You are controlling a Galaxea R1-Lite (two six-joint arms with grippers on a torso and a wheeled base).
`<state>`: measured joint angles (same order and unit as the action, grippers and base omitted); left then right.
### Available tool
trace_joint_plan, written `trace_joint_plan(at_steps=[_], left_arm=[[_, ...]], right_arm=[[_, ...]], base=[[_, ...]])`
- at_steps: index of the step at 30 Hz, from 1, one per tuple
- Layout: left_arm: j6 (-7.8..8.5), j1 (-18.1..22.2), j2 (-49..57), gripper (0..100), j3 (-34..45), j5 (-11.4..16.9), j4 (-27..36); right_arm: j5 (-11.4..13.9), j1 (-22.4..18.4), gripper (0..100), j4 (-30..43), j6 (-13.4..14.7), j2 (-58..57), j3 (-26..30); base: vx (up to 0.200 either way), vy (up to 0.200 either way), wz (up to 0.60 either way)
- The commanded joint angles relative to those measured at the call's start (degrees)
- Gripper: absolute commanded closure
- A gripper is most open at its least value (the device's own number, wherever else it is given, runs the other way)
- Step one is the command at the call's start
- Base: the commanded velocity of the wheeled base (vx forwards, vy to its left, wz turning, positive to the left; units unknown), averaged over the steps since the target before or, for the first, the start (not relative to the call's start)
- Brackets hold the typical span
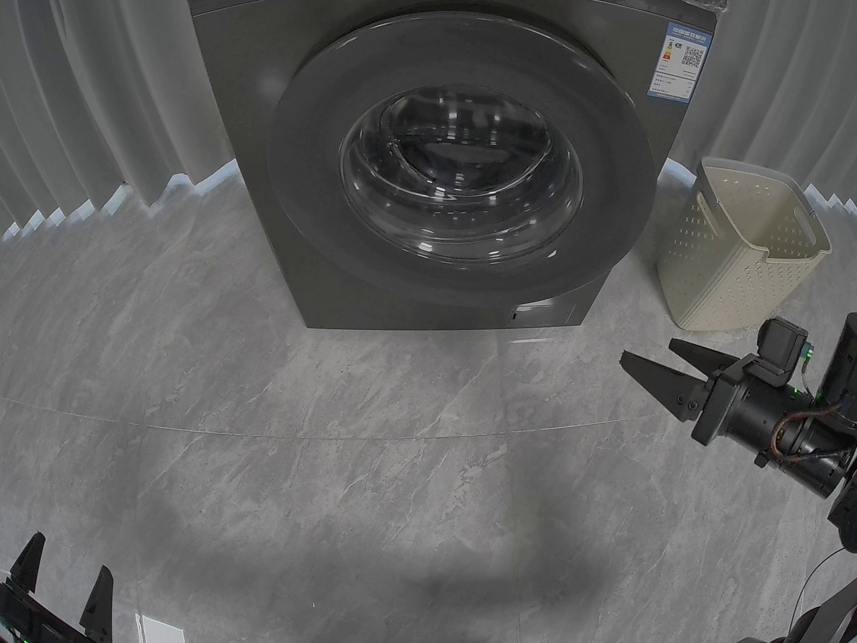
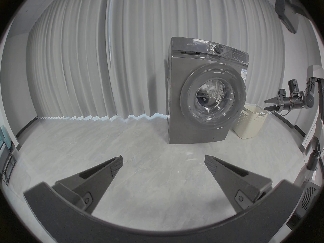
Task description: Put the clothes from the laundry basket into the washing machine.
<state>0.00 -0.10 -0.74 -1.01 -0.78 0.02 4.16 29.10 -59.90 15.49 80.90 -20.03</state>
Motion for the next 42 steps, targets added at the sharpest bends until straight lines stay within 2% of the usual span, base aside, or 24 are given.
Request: trace_joint_plan(at_steps=[1,6,15,18,22,27,32,39,42], left_arm=[[-0.18,0.0,0.6,0,1.0,0.0,0.0],[-1.23,0.0,0.5,0,1.0,0.2,0.0],[-1.05,0.0,0.5,0,1.0,0.1,0.0],[-0.18,0.0,0.5,0,1.0,0.1,0.0],[-1.05,0.0,0.5,0,1.0,-0.1,0.0],[-0.88,0.0,0.5,0,1.0,0.0,0.0],[-0.62,0.0,0.5,0,1.0,0.0,0.0],[-1.32,0.0,0.5,0,1.0,-0.1,0.0],[-1.05,0.0,0.5,0,1.0,-0.1,0.0]], right_arm=[[0.0,0.4,0,-1.4,0.1,3.4,-0.6],[0.0,0.4,0,-2.1,0.1,3.3,-1.2],[0.0,0.4,0,-2.1,0.1,3.4,-3.1],[0.0,0.4,0,-2.1,0.1,3.5,-3.8],[0.0,0.6,0,-2.1,0.1,3.9,-4.1],[0.0,1.6,0,-2.1,0.2,3.6,-3.4],[0.1,2.8,0,-2.1,1.0,3.1,-3.3],[0.1,6.1,0,-2.2,1.6,2.6,-2.7],[0.1,6.5,0,-4.3,1.6,3.0,-2.7]], base=[[0.2,0.0,0.0],[0.2,0.0,0.0],[0.2,0.0,0.0],[0.0,0.0,0.0],[0.0,-0.05,0.0],[0.0,-0.2,0.0],[0.0,0.0,0.0],[0.0,0.0,0.0],[0.2,0.0,0.0]])
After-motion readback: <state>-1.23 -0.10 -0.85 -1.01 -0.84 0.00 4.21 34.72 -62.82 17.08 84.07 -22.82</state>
